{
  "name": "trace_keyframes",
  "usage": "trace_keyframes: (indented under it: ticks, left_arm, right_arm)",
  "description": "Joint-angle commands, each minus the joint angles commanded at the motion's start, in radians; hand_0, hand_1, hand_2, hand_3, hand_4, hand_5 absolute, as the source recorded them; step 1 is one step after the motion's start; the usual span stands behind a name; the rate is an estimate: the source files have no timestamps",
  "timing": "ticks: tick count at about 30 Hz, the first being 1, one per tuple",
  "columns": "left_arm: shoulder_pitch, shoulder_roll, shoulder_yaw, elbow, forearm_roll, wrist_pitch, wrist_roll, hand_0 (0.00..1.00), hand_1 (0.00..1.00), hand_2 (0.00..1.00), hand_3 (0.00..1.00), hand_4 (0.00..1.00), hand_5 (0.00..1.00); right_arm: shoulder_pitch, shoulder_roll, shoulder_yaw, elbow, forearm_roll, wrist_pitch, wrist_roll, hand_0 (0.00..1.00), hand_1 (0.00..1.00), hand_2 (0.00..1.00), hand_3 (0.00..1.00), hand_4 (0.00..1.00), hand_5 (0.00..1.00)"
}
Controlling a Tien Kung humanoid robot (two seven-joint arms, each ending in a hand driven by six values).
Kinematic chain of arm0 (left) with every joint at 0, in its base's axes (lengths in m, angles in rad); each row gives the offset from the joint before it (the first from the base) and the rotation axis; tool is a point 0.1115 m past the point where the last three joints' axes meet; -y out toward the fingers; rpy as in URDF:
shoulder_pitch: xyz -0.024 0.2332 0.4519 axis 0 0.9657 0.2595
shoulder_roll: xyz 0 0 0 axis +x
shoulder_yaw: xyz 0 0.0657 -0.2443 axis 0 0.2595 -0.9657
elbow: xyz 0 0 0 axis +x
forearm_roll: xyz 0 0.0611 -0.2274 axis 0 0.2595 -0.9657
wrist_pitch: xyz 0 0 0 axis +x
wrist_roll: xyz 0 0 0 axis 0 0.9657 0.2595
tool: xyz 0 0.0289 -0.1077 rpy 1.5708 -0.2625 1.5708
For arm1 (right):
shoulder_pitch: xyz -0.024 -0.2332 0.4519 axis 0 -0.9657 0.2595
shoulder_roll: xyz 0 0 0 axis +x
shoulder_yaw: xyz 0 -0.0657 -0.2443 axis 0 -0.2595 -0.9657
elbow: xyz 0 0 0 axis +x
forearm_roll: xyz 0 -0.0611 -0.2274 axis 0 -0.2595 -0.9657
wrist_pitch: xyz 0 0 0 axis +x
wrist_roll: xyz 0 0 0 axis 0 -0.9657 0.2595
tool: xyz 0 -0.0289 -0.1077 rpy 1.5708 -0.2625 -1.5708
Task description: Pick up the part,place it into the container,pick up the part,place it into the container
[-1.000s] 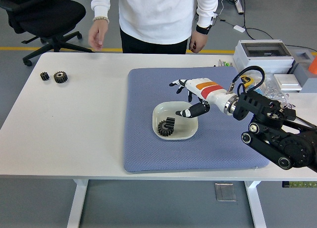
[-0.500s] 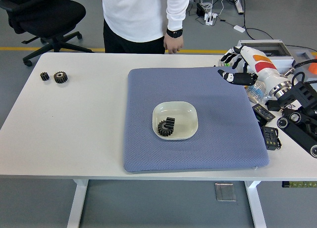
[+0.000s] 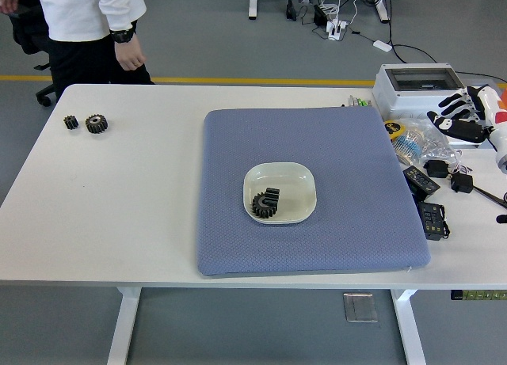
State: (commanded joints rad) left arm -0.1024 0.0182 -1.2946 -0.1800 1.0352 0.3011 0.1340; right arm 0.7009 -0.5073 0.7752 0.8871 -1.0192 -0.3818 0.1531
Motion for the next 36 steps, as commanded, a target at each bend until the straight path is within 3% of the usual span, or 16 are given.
trace_keyframes:
  ticks: [7, 14, 15, 18, 20, 21, 26, 27, 32, 33, 36]
  left_arm:
    - [-0.003, 0.001, -0.001, 0.0, 0.0, 0.0, -0.003, 0.62, 0.594, 0.655, 0.556, 0.648, 0.568]
    - [0.001, 0.001, -0.002, 0.0, 0.005, -0.002, -0.001, 0.62, 0.594, 0.656, 0.557, 0.649, 0.569]
    - [0.002, 0.001, -0.002, 0.0, 0.005, -0.002, -0.001, 0.619, 0.596, 0.654, 0.556, 0.649, 0.569]
    - [0.002, -0.001, -0.003, 0.0, 0.007, -0.002, 0.0, 0.619, 0.596, 0.654, 0.556, 0.649, 0.569]
    - [0.003, -0.001, -0.001, 0.0, 0.003, -0.002, -0.001, 0.619, 0.596, 0.654, 0.556, 0.649, 0.569]
    - [0.003, -0.001, 0.0, 0.0, 0.002, -0.002, -0.001, 0.618, 0.597, 0.655, 0.556, 0.649, 0.571]
    - [0.001, -0.002, 0.003, 0.0, 0.002, -0.003, -0.001, 0.618, 0.597, 0.655, 0.556, 0.649, 0.571]
    - [0.001, -0.002, 0.003, 0.0, 0.002, -0.003, -0.001, 0.618, 0.597, 0.655, 0.557, 0.647, 0.571]
    - [0.0, -0.003, 0.003, 0.0, 0.003, -0.003, -0.001, 0.618, 0.597, 0.655, 0.557, 0.647, 0.571]
    - [0.0, -0.004, 0.005, 0.0, 0.001, -0.003, -0.001, 0.618, 0.597, 0.653, 0.556, 0.648, 0.573]
    - [0.0, -0.004, 0.005, 0.0, 0.001, -0.003, -0.001, 0.618, 0.597, 0.653, 0.556, 0.648, 0.573]
  right_arm:
    - [-0.082, -0.03, 0.092, 0.05, 0.281, 0.072, 0.017, 0.167, 0.336, 0.411, 0.45, 0.832, 0.174]
    - [-0.175, -0.013, 0.201, 0.1, 0.572, 0.162, -0.02, 0.178, 0.337, 0.413, 0.449, 0.837, 0.175]
    - [-0.186, -0.011, 0.212, 0.106, 0.611, 0.172, -0.023, 0.24, 0.396, 0.479, 0.492, 0.751, 0.311]
    - [-0.225, -0.006, 0.255, 0.124, 0.709, 0.2, -0.032, 0.24, 0.396, 0.479, 0.492, 0.751, 0.311]
    - [-0.25, 0.002, 0.287, 0.128, 0.714, 0.217, -0.037, 0.24, 0.396, 0.479, 0.492, 0.751, 0.311]
    - [-0.26, 0.006, 0.3, 0.129, 0.71, 0.225, -0.038, 0.27, 0.407, 0.508, 0.513, 0.787, 0.437]
    - [-0.307, 0.02, 0.356, 0.146, 0.647, 0.284, -0.029, 0.27, 0.407, 0.508, 0.513, 0.787, 0.437]
    - [-0.313, 0.022, 0.362, 0.149, 0.639, 0.293, -0.024, 0.376, 0.486, 0.609, 0.544, 0.92, 0.564]
    - [-0.35, 0.043, 0.388, 0.145, 0.59, 0.352, 0.003, 0.376, 0.486, 0.609, 0.544, 0.92, 0.564]
    - [-0.357, 0.047, 0.391, 0.144, 0.588, 0.361, 0.007, 0.585, 0.618, 0.735, 0.634, 0.998, 0.651]
    - [-0.376, 0.063, 0.403, 0.139, 0.594, 0.381, 0.012, 0.585, 0.618, 0.735, 0.634, 0.998, 0.651]
